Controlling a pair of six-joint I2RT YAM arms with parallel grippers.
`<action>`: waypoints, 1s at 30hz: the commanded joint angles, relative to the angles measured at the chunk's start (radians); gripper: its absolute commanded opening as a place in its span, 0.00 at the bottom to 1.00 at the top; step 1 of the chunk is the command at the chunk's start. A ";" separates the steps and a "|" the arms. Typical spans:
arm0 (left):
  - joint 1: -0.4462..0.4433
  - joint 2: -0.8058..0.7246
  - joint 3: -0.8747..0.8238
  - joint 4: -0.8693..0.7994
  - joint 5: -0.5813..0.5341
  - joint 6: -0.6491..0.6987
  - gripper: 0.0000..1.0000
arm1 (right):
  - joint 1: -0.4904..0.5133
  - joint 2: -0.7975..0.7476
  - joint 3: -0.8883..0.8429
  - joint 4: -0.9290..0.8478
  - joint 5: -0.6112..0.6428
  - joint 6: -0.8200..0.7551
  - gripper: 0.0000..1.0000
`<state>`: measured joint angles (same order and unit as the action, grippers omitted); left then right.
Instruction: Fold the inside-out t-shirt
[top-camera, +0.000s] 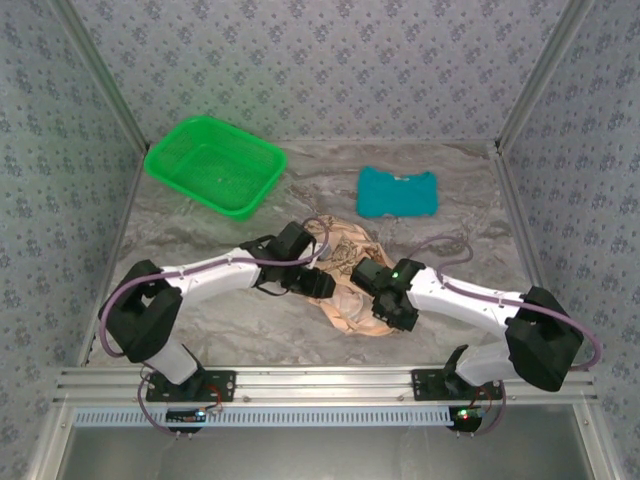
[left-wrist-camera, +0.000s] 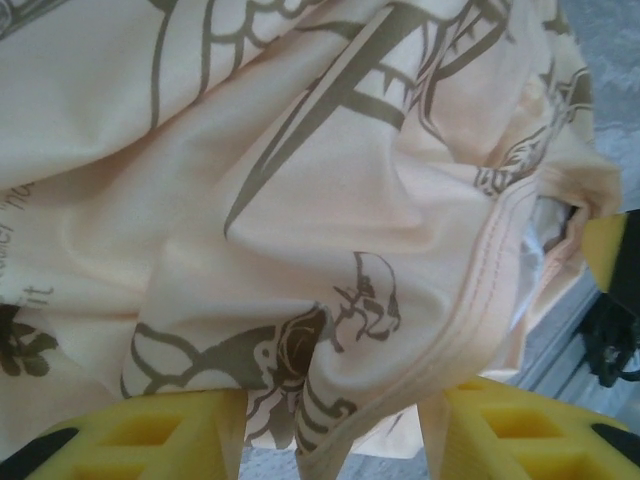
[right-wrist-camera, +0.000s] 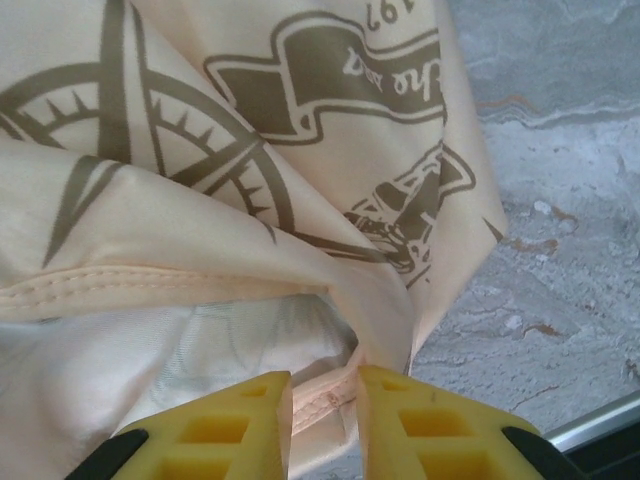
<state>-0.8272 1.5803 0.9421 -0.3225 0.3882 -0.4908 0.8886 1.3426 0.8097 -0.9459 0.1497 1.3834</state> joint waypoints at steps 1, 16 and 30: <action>-0.015 0.030 0.033 -0.054 -0.068 0.034 0.49 | 0.010 -0.008 0.013 -0.066 0.002 0.045 0.33; -0.016 -0.009 0.102 -0.123 -0.053 0.057 0.00 | -0.053 0.005 -0.099 0.021 0.020 0.046 0.20; 0.012 -0.110 0.260 -0.249 0.015 0.072 0.00 | -0.109 -0.108 -0.007 -0.026 0.054 -0.072 0.00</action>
<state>-0.8330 1.5295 1.1210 -0.4976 0.3969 -0.4416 0.8005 1.2934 0.7242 -0.8673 0.1677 1.3521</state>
